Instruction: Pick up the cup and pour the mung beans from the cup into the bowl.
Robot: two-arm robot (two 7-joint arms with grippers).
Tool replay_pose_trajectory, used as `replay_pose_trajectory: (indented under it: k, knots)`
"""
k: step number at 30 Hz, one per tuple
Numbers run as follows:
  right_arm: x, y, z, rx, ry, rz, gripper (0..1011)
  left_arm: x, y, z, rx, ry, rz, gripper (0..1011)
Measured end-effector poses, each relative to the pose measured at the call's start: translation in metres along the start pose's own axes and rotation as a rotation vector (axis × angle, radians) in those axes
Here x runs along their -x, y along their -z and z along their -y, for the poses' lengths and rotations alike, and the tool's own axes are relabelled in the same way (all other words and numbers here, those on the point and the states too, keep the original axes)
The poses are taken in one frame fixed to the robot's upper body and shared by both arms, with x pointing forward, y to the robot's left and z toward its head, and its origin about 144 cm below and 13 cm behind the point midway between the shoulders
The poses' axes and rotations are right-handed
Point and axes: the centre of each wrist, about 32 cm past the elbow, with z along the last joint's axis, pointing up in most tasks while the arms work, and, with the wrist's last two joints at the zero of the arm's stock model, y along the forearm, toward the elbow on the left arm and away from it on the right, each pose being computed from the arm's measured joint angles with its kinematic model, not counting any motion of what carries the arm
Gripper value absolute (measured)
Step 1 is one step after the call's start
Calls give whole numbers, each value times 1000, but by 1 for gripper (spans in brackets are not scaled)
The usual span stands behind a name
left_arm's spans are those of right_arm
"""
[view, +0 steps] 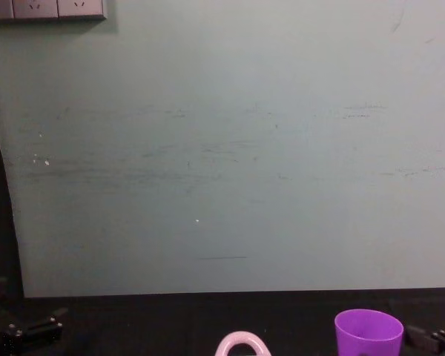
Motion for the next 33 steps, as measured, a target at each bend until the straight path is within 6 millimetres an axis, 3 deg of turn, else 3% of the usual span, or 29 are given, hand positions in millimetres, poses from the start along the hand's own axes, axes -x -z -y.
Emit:
replay_pose_trajectory:
  k: [16, 29, 33]
  knots:
    - [1, 1, -30, -14, -13, -3, 1002, 0, 0, 0, 0, 0, 0, 1012]
    - [1, 1, -31, -14, -13, 0, 1002, 0, 0, 0, 0, 0, 0, 1012]
    - [1, 1, -31, -13, -12, -1, 947, 0, 0, 0, 0, 0, 0, 1012]
